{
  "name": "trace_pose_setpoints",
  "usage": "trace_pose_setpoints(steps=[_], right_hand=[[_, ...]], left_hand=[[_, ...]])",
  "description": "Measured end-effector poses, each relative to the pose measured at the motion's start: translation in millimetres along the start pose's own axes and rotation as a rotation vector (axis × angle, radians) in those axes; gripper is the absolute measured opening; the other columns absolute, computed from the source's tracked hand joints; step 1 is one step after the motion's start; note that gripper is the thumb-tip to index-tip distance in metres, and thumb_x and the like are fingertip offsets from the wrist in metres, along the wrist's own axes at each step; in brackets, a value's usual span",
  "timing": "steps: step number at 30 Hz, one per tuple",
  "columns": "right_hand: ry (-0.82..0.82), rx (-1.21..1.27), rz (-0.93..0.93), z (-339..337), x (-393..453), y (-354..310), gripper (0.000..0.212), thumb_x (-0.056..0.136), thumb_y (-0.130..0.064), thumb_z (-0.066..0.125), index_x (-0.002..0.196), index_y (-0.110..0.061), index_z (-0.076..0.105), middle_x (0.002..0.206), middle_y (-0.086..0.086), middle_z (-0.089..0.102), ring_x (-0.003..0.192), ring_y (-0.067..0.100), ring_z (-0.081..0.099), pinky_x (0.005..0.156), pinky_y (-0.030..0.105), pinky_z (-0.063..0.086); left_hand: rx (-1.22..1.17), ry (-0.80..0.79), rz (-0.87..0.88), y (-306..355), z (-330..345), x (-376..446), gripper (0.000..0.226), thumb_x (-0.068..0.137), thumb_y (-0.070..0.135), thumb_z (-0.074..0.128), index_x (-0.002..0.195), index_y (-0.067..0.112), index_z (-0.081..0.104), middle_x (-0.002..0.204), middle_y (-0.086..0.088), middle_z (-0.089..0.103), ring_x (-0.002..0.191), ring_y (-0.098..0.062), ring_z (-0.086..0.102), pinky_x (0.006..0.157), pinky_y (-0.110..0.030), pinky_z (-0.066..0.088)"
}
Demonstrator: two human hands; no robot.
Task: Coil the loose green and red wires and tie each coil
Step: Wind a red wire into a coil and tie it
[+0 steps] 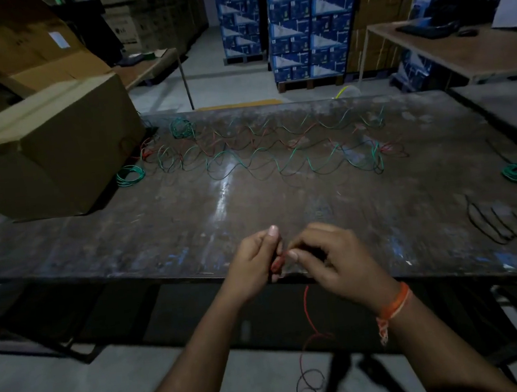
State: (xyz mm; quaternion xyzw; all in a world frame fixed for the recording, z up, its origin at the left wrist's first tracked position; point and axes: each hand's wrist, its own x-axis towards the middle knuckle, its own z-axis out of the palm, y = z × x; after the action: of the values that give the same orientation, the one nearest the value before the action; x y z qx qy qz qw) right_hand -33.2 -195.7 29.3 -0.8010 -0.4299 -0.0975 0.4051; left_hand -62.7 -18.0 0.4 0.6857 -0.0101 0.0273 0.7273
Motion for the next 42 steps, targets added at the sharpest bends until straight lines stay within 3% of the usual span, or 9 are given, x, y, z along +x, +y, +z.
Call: trace_pose_setpoints(steps=[7, 10, 15, 17, 20, 27, 36, 39, 42], right_hand=[[0.165, 0.076, 0.204, 11, 9, 2, 0.015, 0.091, -0.015, 0.075, 0.106, -0.018, 0.075, 0.093, -0.006, 0.063, 0.090, 0.005, 0.062, 0.075, 0.011, 0.044], [0.100, 0.110, 0.252, 15, 9, 10, 0.008, 0.096, -0.022, 0.069, 0.098, -0.022, 0.077, 0.088, -0.003, 0.061, 0.085, 0.009, 0.061, 0.072, 0.019, 0.046], [0.011, 0.222, 0.337, 22, 10, 18, 0.019, 0.103, -0.027, 0.056, 0.088, -0.020, 0.066, 0.082, 0.002, 0.060, 0.075, 0.011, 0.058, 0.069, 0.034, 0.048], [0.001, 0.315, 0.382, 26, 12, 17, 0.024, 0.103, -0.031, 0.052, 0.088, -0.015, 0.063, 0.077, 0.001, 0.062, 0.072, 0.014, 0.057, 0.069, 0.036, 0.048], [0.025, 0.388, 0.404, 29, 13, 14, 0.025, 0.104, -0.024, 0.053, 0.087, -0.008, 0.061, 0.070, -0.007, 0.054, 0.068, 0.006, 0.050, 0.066, 0.025, 0.042], [0.090, 0.528, 0.475, 37, 17, 12, 0.021, 0.104, -0.011, 0.054, 0.089, 0.001, 0.062, 0.061, -0.004, 0.046, 0.056, 0.005, 0.041, 0.054, 0.019, 0.035], [0.189, 0.645, 0.494, 54, 25, 5, 0.005, 0.100, 0.000, 0.057, 0.099, -0.003, 0.061, 0.064, 0.001, 0.056, 0.056, 0.001, 0.051, 0.056, 0.013, 0.043], [0.167, 0.553, 0.462, 57, 26, 6, 0.006, 0.101, -0.004, 0.056, 0.103, -0.004, 0.062, 0.067, -0.001, 0.058, 0.062, 0.002, 0.054, 0.062, 0.014, 0.044], [0.159, 0.467, 0.434, 55, 26, 8, 0.008, 0.100, -0.006, 0.058, 0.099, -0.011, 0.065, 0.066, -0.003, 0.061, 0.063, 0.004, 0.056, 0.060, 0.016, 0.043]], left_hand=[[-0.410, -0.165, -0.163, 2, -4, -8, 0.035, 0.098, 0.034, 0.048, 0.068, 0.015, 0.051, 0.048, 0.007, 0.025, 0.041, -0.005, 0.018, 0.041, -0.017, 0.013], [-0.595, -0.232, -0.206, 0, -9, -9, 0.026, 0.094, 0.029, 0.049, 0.073, 0.015, 0.056, 0.049, 0.010, 0.025, 0.043, -0.004, 0.014, 0.042, -0.017, 0.010], [-0.765, -0.305, -0.201, -2, -9, -12, 0.021, 0.097, 0.023, 0.045, 0.086, 0.011, 0.058, 0.053, 0.009, 0.033, 0.044, -0.004, 0.027, 0.044, -0.018, 0.024], [-0.704, -0.277, -0.162, -2, -9, -13, 0.023, 0.099, 0.022, 0.042, 0.089, 0.009, 0.058, 0.054, 0.006, 0.036, 0.047, -0.007, 0.033, 0.047, -0.020, 0.032], [-0.559, -0.267, -0.113, -2, -15, -14, 0.024, 0.101, 0.023, 0.043, 0.095, 0.005, 0.058, 0.056, 0.000, 0.043, 0.050, -0.012, 0.040, 0.052, -0.021, 0.038], [-0.182, -0.313, -0.024, -4, -36, -10, 0.025, 0.104, 0.020, 0.044, 0.116, 0.005, 0.060, 0.068, -0.008, 0.060, 0.052, -0.012, 0.046, 0.055, -0.020, 0.039], [0.410, 0.008, 0.104, -20, -45, 0, 0.022, 0.105, 0.007, 0.046, 0.096, 0.020, 0.062, 0.073, -0.006, 0.071, 0.054, -0.011, 0.059, 0.057, -0.027, 0.048], [0.109, -0.175, -0.052, -14, -50, -4, 0.019, 0.106, 0.010, 0.046, 0.108, -0.001, 0.060, 0.076, -0.007, 0.068, 0.058, -0.011, 0.058, 0.058, -0.022, 0.046], [-0.370, -0.214, -0.295, -5, -56, -9, 0.033, 0.099, 0.030, 0.048, 0.102, 0.002, 0.067, 0.076, -0.008, 0.067, 0.058, -0.012, 0.059, 0.056, -0.020, 0.046]])
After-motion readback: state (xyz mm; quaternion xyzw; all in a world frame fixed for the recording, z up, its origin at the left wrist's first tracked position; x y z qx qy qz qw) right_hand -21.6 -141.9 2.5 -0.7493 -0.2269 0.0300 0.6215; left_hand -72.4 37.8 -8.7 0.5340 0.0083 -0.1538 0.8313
